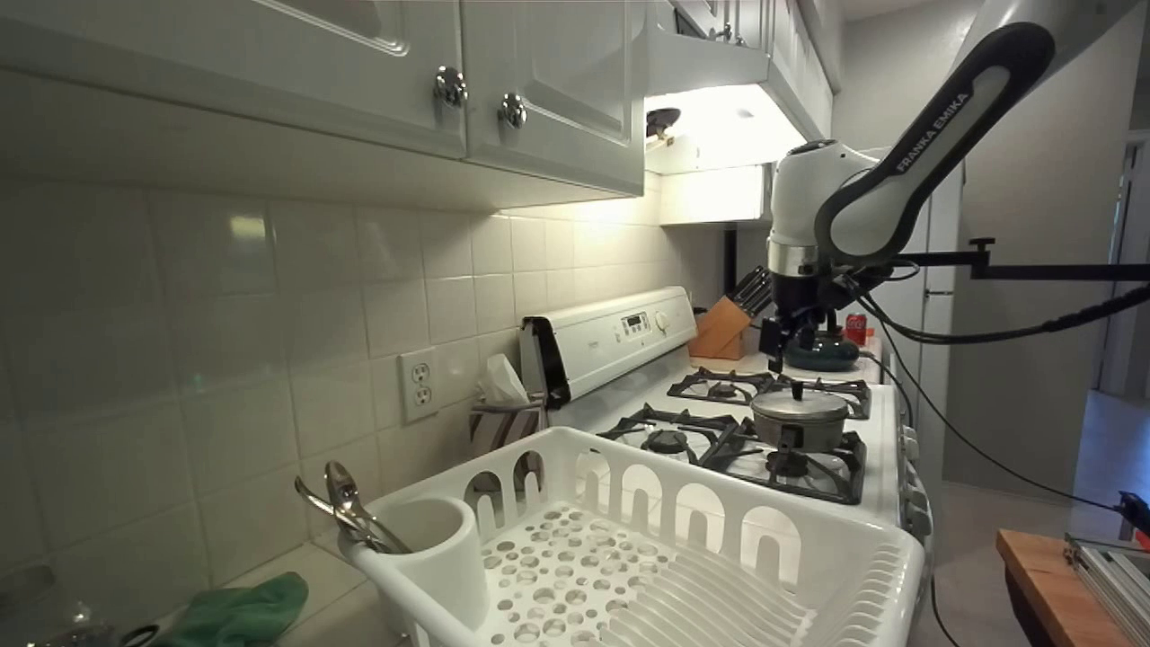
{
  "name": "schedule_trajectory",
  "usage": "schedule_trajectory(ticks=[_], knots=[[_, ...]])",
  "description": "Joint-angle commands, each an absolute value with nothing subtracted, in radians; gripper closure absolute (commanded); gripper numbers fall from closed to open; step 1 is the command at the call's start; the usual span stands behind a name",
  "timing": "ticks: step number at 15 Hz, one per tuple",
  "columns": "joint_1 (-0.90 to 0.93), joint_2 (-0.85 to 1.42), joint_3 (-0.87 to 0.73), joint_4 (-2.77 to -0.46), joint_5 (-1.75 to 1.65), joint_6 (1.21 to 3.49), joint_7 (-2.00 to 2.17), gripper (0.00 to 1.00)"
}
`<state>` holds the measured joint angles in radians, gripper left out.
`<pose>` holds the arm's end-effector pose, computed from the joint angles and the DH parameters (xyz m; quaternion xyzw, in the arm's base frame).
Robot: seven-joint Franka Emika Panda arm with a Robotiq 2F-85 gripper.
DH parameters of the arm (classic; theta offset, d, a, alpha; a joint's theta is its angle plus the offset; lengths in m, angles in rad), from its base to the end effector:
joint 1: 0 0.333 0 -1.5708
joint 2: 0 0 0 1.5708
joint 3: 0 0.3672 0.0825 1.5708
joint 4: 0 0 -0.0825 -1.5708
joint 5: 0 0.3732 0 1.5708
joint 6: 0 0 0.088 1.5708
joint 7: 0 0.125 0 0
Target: Remove the silver lid from the silver pot and put it in the white drying rack
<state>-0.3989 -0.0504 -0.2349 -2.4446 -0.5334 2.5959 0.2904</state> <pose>0.3964 -0.2853 0.3798 0.9536 -0.2403 0.0701 0.1674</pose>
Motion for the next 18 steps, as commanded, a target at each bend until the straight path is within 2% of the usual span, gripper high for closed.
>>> schedule_trajectory(ticks=[1, 7, 18], knots=[[-0.391, -0.006, -0.279, -2.422, -0.550, 2.605, 0.346, 0.00], [-0.387, 0.036, -0.329, -2.411, -0.535, 2.617, 0.386, 0.00], [-0.359, 0.134, -0.387, -2.406, -0.515, 2.786, 0.445, 0.00]])
